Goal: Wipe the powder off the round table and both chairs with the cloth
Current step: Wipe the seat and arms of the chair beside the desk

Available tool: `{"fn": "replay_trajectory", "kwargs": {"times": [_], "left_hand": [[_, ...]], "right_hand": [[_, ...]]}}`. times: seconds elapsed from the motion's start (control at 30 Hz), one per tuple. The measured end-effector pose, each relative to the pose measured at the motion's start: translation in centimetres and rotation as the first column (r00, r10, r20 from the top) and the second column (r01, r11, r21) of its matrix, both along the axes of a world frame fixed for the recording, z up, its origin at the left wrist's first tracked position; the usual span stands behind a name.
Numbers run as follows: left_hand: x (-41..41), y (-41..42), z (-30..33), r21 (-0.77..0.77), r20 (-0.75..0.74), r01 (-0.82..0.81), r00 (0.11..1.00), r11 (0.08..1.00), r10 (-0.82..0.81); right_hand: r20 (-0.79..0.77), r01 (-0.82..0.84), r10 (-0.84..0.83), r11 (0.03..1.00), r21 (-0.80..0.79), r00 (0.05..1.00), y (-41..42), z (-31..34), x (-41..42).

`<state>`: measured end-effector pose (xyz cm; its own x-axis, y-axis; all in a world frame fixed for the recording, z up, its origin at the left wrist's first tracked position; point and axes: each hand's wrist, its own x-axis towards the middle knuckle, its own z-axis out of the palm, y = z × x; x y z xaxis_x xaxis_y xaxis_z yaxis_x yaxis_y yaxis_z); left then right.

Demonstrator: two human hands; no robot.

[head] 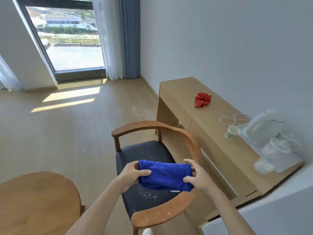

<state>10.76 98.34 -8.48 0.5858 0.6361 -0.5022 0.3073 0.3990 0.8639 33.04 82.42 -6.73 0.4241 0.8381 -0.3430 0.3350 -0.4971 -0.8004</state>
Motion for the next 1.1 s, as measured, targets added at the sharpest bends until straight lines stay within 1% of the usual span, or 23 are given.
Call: {"fn": "replay_trajectory", "kwargs": {"times": [0.1, 0.2, 0.3, 0.47, 0.53, 0.6, 0.73, 0.87, 0.93, 1.0, 1.1], "left_hand": [[1.3, 3.5, -2.8, -0.076, 0.010, -0.074, 0.997, 0.994, 0.075], [3.4, 6.9, -5.3, -0.155, 0.024, -0.139, 0.989, 0.978, 0.144], [5.3, 9.0, -7.2, -0.200, -0.007, -0.208, 0.978, 0.958, 0.210], [7.2, 11.4, -9.6, -0.223, -0.058, -0.332, 0.943, 0.916, 0.327], [8.0, 12.5, -10.6, -0.225, -0.081, -0.377, 0.926, 0.898, 0.368], [8.6, 13.4, -11.8, -0.220, -0.113, -0.422, 0.907, 0.880, 0.406], [10.3, 14.7, -14.4, -0.223, -0.156, -0.471, 0.881, 0.853, 0.446], [11.9, 15.8, -16.5, -0.239, -0.157, -0.533, 0.846, 0.812, 0.509], [12.5, 16.4, -17.5, -0.245, -0.141, -0.530, 0.848, 0.812, 0.511], [13.1, 17.1, -18.5, -0.259, -0.103, -0.527, 0.848, 0.809, 0.520], [13.7, 18.1, -20.4, -0.283, -0.040, -0.529, 0.840, 0.800, 0.541]], "right_hand": [[0.068, -0.117, 0.119, 0.993, -0.034, 0.991, 4.6, -2.4, 2.0], [0.127, -0.153, 0.163, 0.985, -0.082, 0.979, 9.1, -4.8, 4.1], [0.188, -0.208, 0.234, 0.967, -0.150, 0.954, 12.8, -6.7, 6.3], [0.181, -0.317, 0.360, 0.921, -0.228, 0.915, 17.9, -9.5, 8.8], [0.143, -0.396, 0.437, 0.885, -0.246, 0.888, 19.6, -10.6, 9.7], [0.118, -0.492, 0.538, 0.825, -0.277, 0.835, 21.1, -11.8, 10.4], [0.195, -0.636, 0.705, 0.704, -0.316, 0.682, 24.0, -15.0, 11.6], [0.400, -0.692, 0.787, 0.609, -0.387, 0.470, 26.7, -18.3, 12.8], [0.451, -0.704, 0.786, 0.598, -0.383, 0.423, 27.3, -20.2, 12.7], [0.434, -0.744, 0.796, 0.578, -0.336, 0.422, 27.8, -21.9, 12.4], [0.375, -0.772, 0.779, 0.599, -0.213, 0.502, 28.5, -24.3, 12.2]]}}
